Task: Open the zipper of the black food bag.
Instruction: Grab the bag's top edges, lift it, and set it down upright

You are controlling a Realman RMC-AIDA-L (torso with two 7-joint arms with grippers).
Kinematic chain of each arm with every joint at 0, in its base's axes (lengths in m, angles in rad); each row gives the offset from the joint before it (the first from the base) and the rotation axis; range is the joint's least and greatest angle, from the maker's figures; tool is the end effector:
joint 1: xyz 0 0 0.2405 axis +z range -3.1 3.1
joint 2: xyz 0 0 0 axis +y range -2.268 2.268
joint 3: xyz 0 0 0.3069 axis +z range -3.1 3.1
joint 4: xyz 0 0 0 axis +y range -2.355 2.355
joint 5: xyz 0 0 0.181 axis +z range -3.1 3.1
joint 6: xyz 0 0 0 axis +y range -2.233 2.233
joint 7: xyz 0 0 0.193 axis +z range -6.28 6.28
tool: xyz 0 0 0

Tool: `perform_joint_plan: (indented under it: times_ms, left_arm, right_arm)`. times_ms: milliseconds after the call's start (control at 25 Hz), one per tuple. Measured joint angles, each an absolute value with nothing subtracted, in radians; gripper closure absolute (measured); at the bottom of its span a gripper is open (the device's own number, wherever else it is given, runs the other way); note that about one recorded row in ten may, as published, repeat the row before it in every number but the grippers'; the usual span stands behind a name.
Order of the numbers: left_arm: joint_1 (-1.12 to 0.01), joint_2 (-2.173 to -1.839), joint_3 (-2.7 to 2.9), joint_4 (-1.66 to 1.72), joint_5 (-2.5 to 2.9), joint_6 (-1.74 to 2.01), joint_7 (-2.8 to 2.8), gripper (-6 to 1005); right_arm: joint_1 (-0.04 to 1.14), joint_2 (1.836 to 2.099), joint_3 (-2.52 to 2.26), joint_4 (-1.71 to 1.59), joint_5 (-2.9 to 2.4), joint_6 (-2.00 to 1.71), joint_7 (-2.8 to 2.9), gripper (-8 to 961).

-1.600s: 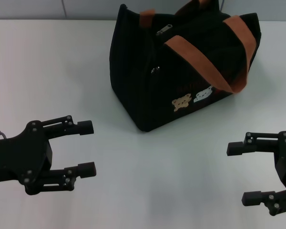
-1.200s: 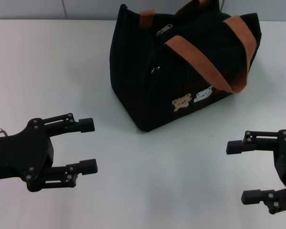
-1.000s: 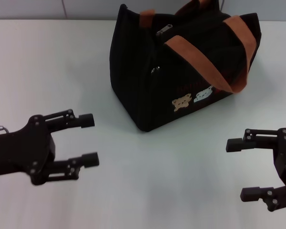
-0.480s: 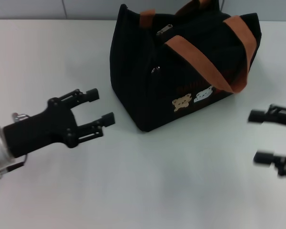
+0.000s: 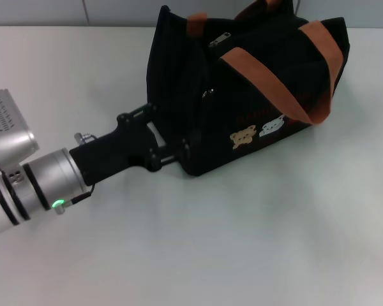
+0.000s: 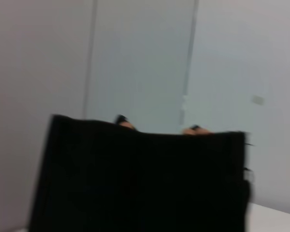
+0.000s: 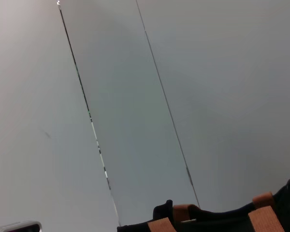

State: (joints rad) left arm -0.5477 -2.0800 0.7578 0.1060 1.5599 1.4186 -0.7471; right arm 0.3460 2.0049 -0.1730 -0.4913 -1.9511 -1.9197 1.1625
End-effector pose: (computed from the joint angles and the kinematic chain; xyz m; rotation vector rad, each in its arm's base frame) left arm -0.2564 0.3383 -0.1100 -2.4542 -0.4771 -0.9664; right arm 0.3062 0.2858 0.0245 -2.2842 0.5929 1.1892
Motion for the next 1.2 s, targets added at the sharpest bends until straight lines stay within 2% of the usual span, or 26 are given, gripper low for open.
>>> perform_joint_plan:
  times_ms: [320, 760, 840, 1080, 1200]
  left_arm:
    - [-0.617, -2.080, 0.762, 0.006, 1.501, 1.395, -0.677, 326]
    - [-0.621, -2.080, 0.749, -0.029, 1.501, 1.357, -0.641, 351]
    - [-0.623, -2.080, 0.750, -0.039, 1.502, 1.355, -0.623, 597]
    - [-0.625, -2.080, 0.746, -0.051, 1.503, 1.354, -0.611, 828]
    - [-0.626, -2.080, 0.746, -0.052, 1.502, 1.354, -0.614, 844]
  right_arm:
    - [0.345, 2.009, -0.172, -0.491, -1.951, -1.908, 1.162, 126]
    - [0.345, 2.009, -0.170, -0.464, -1.951, -1.880, 1.161, 126]
    - [0.345, 2.010, -0.170, -0.464, -1.951, -1.879, 1.161, 126]
    - [0.345, 2.011, -0.170, -0.465, -1.951, -1.879, 1.161, 127]
    - [0.345, 2.011, -0.171, -0.457, -1.951, -1.877, 1.161, 127]
